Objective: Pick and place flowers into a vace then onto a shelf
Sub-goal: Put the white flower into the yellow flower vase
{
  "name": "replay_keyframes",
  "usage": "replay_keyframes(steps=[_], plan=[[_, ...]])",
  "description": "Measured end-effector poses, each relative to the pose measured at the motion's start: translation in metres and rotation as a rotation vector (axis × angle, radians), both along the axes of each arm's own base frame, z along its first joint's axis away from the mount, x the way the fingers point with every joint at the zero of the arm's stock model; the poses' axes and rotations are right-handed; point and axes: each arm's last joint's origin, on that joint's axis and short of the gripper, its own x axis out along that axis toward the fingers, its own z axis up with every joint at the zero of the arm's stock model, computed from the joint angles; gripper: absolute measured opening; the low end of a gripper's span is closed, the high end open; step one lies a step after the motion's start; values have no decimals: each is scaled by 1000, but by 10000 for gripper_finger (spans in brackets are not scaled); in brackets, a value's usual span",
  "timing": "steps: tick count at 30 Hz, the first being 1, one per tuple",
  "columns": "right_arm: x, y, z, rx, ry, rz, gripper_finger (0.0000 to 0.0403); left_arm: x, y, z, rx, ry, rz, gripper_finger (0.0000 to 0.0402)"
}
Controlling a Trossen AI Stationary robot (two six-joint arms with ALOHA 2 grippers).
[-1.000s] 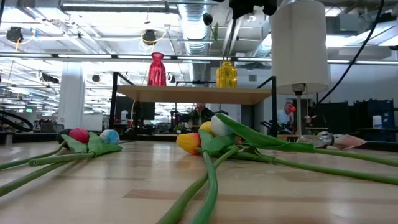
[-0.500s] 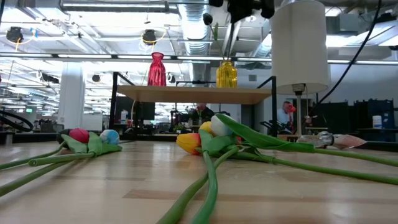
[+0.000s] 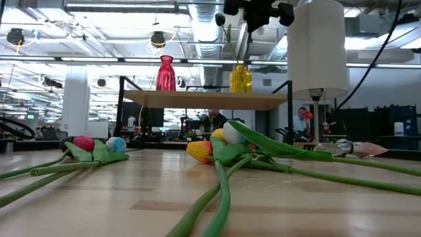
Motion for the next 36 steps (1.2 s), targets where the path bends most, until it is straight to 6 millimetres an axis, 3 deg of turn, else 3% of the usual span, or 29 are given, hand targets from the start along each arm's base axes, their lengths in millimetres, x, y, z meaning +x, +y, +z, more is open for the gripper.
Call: replay_keyframes(steps=[6,18,36], plan=[[2,2,-2,-2,-12,-1,0,0,0,0,0,0,0,158],[27,1,-35,22,44,-1,2,0,0,0,-6,4,0,158],[27,-1,-36,34,-6,-17,37,0,0,0,-17,0,2,158]])
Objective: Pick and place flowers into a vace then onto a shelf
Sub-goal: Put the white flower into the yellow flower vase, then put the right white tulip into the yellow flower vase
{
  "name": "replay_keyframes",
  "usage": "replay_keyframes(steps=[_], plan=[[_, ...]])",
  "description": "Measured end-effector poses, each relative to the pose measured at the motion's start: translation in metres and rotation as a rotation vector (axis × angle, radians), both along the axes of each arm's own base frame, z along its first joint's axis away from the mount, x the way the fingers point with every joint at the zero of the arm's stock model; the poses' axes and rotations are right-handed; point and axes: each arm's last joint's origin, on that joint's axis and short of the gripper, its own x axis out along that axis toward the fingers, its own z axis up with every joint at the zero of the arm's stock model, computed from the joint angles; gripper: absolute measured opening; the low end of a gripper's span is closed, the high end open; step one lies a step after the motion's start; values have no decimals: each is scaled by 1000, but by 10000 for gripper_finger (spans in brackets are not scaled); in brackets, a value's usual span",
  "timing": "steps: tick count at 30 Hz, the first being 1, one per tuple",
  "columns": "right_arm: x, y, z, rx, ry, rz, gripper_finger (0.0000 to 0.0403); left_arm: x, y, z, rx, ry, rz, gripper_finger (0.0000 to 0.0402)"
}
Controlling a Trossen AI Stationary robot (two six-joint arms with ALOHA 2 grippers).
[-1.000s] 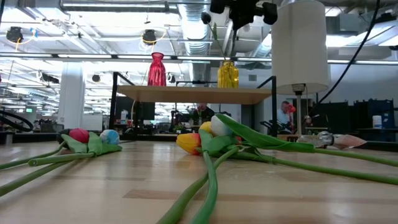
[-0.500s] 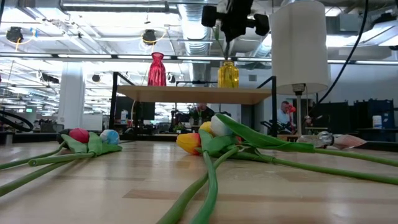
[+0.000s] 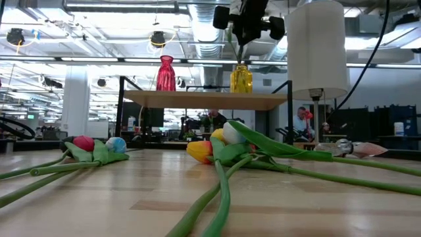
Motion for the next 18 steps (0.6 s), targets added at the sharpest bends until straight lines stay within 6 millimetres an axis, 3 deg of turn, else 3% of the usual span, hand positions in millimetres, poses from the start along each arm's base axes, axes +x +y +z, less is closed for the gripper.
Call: replay_keyframes(steps=[18], plan=[[-3,1,-4,34,-2,-3,104,0,-1,0,-15,0,-15,158]])
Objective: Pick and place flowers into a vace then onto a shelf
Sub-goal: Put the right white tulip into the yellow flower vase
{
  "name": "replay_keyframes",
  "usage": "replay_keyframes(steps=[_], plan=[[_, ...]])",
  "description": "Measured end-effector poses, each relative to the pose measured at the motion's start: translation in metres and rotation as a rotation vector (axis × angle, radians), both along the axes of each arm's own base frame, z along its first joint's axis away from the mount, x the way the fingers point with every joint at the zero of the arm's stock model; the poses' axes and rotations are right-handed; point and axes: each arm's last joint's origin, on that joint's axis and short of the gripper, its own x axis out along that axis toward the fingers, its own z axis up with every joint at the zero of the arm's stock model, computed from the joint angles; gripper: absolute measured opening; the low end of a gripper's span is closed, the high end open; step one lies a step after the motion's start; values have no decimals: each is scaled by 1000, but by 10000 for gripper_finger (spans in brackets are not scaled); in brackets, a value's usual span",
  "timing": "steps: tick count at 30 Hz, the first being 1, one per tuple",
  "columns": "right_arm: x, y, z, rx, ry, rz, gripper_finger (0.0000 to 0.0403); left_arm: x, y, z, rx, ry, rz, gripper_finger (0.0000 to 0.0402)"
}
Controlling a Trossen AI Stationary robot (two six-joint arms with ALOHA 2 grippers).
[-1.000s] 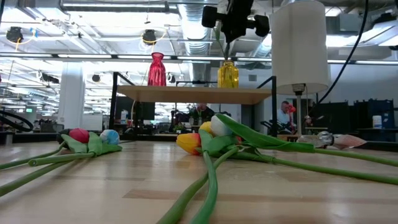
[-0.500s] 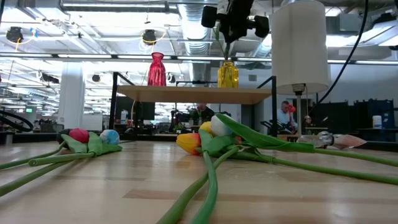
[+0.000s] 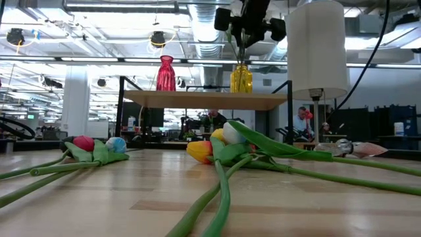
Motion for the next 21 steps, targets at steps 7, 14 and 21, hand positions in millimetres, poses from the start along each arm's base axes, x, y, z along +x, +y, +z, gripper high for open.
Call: replay_keyframes(steps=[7,14,21], plan=[[-1,5,-3,19,2,4,133,0,0,0,-1,0,-1,158],[0,16,-5,35,-19,17,155,0,0,0,0,0,-1,158],[-4,26,-10,66,-21,5,173,0,0,0,0,1,-1,158]])
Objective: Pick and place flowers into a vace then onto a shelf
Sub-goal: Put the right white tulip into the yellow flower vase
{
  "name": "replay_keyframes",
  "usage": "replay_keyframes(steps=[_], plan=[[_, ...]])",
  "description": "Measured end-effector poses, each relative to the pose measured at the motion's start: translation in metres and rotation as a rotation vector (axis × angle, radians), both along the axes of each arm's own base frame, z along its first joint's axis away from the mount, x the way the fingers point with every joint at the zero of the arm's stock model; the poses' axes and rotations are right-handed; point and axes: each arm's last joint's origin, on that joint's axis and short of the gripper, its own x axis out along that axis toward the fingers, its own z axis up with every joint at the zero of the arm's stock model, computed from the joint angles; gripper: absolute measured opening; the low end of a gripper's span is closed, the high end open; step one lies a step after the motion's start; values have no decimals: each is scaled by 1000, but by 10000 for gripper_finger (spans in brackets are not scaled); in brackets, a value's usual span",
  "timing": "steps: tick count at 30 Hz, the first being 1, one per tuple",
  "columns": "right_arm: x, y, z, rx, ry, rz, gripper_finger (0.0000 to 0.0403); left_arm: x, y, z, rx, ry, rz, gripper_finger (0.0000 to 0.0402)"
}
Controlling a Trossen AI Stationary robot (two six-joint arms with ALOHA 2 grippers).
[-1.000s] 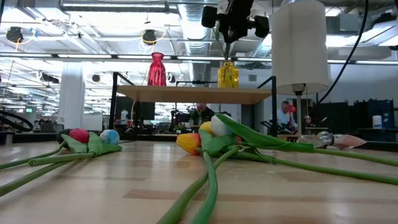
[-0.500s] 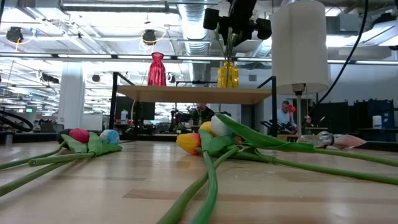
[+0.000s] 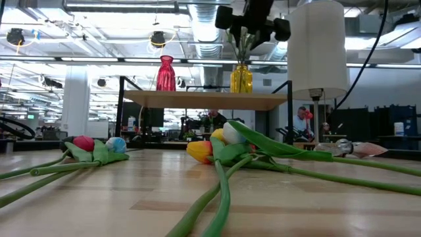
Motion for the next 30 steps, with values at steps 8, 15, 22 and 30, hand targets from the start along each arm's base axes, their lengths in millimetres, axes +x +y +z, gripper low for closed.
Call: replay_keyframes(steps=[8,15,22,30], plan=[[0,14,-1,12,-13,21,185,0,0,0,0,0,0,158],[2,31,-1,15,-27,62,192,0,0,0,0,2,-1,158],[2,78,1,26,-28,193,190,-1,0,-3,8,31,-4,158],[-13,158,6,194,20,565,187,-2,-1,-6,-6,72,-65,158]])
